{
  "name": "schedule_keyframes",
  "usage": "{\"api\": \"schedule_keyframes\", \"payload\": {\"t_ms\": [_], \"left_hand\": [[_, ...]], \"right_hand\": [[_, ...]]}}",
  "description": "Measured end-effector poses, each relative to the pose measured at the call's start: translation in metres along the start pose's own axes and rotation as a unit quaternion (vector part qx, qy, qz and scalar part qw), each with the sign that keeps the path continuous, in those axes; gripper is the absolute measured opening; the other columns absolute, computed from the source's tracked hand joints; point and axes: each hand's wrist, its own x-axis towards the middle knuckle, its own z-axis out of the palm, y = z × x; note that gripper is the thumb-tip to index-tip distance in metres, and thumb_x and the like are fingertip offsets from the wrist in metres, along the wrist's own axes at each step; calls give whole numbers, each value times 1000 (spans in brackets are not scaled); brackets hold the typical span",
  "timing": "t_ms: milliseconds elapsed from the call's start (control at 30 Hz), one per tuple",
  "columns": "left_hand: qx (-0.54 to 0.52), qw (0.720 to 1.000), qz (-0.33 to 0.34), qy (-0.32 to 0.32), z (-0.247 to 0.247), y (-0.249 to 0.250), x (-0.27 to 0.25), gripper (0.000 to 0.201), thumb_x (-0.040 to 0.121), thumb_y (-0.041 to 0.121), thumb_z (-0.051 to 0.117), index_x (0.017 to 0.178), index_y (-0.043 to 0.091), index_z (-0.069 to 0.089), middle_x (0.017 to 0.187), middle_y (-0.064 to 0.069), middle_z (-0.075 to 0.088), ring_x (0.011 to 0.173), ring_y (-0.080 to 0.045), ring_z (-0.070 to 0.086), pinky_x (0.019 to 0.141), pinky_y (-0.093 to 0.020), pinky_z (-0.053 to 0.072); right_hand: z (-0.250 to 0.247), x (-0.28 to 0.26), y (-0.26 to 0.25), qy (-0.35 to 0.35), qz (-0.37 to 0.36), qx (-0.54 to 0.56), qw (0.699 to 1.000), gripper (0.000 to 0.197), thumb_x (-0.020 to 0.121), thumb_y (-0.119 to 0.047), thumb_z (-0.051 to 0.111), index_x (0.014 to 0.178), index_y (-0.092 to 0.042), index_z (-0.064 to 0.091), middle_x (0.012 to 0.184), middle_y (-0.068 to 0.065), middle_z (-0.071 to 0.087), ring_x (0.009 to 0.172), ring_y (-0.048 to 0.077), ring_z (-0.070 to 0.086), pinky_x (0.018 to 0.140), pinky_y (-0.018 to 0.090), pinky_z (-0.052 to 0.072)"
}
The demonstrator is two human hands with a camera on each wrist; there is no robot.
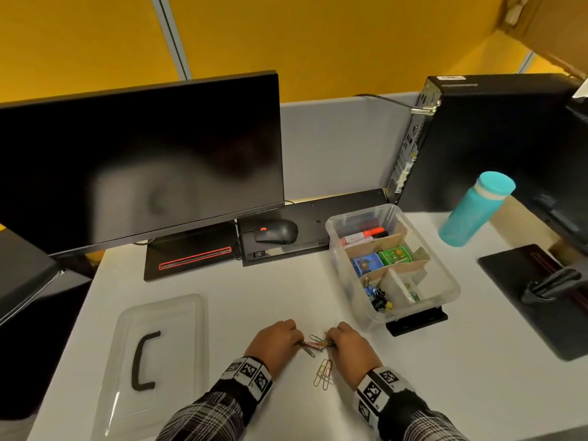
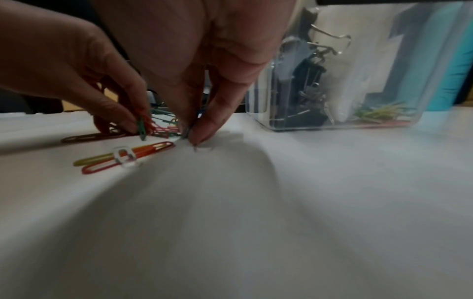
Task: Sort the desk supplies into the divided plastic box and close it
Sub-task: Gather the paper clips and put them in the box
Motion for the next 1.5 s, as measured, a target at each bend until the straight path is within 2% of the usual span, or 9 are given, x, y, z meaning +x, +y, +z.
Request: {"api": "schedule_keyframes", "payload": {"t_ms": [167,367,533,600,700,900,1033,1267,1500], "left_hand": [[-102,992,-45,56,4,-11,-9,29,93,38,51,109,20,68,107,0,62,99,-18,60,82,-25,43],[-157,978,-84,111,4,-16,-16,21,88,37,60,102,26,72,92,11,62,90,-9,61,66,-1,29],[-177,977,-67,99,-6,-9,-17,16,88,33,62,97,26,73,88,11,62,85,-7,60,77,-19,45],[-186,975,-68,99,-11,-7,-17,16,88,32,62,97,26,74,91,9,65,85,-6,60,79,-22,47],[-200,970,-76,116,-13,-3,-17,13,87,28,64,95,26,74,90,9,66,83,-5,61,77,-20,47],[-180,978,-55,88,-12,10,-19,16,87,36,63,98,29,73,87,14,61,80,-1,57,74,-16,46],[-182,976,-59,106,-16,17,-19,14,86,33,65,97,30,73,85,17,60,75,6,55,73,-16,47],[-207,956,-64,196,-63,59,-14,14,85,26,67,97,30,74,88,19,65,81,2,61,73,-14,52],[-146,978,17,151,-117,153,57,18,88,29,63,102,25,73,94,2,70,85,-13,61,78,-26,49]], "right_hand": [[-21,-10,0,30,-42,50,997,19,93,-15,49,105,-10,63,108,5,58,95,18,58,77,21,42],[-77,-36,-16,119,-138,140,973,8,88,-14,62,94,-15,68,88,-11,55,73,1,55,66,7,42],[-146,-39,26,239,-100,140,956,18,80,-3,69,93,-15,71,86,-9,61,73,-3,57,67,4,41],[-163,-34,57,254,-49,72,963,19,80,-3,68,96,-14,70,89,-1,64,73,6,58,69,14,43],[-170,-20,91,192,28,-43,980,14,84,-8,62,96,-14,68,95,7,65,86,26,62,73,31,45],[-176,21,89,39,106,-132,985,23,89,-9,51,109,-8,63,111,13,64,101,29,62,82,30,47],[-184,20,91,27,88,-138,986,27,89,-9,53,115,-10,59,114,12,63,103,27,61,85,31,47],[-182,-18,122,268,-3,19,963,23,90,-20,55,113,-17,59,109,3,60,91,21,57,75,31,47],[-138,-26,149,218,25,77,973,45,99,-31,26,142,-22,36,123,4,56,105,23,48,86,37,44]]}}
